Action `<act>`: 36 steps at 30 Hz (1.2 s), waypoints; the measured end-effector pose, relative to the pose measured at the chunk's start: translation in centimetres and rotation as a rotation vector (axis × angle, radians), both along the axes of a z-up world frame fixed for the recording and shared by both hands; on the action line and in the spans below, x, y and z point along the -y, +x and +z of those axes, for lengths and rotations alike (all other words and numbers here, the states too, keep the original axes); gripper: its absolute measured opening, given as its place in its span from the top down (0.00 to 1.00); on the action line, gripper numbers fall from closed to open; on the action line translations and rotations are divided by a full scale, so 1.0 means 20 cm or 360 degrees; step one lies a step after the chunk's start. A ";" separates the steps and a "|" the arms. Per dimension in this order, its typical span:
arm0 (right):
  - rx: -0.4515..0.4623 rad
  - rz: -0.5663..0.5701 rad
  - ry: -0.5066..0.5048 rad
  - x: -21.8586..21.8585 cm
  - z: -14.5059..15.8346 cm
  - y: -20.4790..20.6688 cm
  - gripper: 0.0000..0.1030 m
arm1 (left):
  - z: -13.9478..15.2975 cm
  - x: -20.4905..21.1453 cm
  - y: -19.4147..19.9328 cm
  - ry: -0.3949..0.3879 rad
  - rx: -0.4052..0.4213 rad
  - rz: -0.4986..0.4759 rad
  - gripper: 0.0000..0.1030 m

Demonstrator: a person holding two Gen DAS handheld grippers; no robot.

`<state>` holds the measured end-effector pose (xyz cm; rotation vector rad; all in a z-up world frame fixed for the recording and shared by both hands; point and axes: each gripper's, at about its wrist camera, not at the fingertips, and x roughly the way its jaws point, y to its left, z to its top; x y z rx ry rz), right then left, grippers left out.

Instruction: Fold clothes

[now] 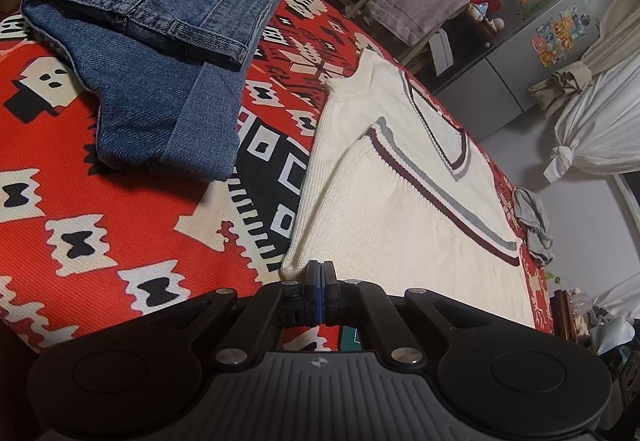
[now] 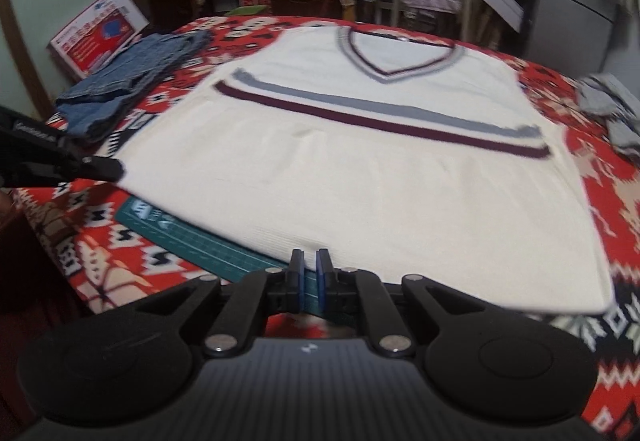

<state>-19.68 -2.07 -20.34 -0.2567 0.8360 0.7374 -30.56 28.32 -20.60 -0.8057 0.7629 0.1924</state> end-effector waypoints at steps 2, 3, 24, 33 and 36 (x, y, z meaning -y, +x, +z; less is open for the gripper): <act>-0.0016 -0.0097 0.0008 0.10 0.01 0.05 0.94 | 0.00 0.00 0.00 0.0000 0.0000 0.0000 0.98; -0.0024 -0.0146 0.0012 0.16 0.01 0.08 0.94 | 0.00 0.00 0.00 0.0000 -0.0001 0.0000 0.98; -0.0012 -0.0439 0.0090 0.47 0.09 0.26 0.92 | 0.00 0.01 0.00 0.0002 -0.0006 0.0003 0.98; 0.0008 -0.0032 0.0075 -0.03 0.03 0.05 0.92 | 0.00 0.00 0.00 -0.0004 -0.0004 0.0002 0.98; 0.0022 0.0021 0.0040 -0.08 0.01 0.01 0.93 | 0.00 0.00 0.00 -0.0007 -0.0003 0.0002 0.98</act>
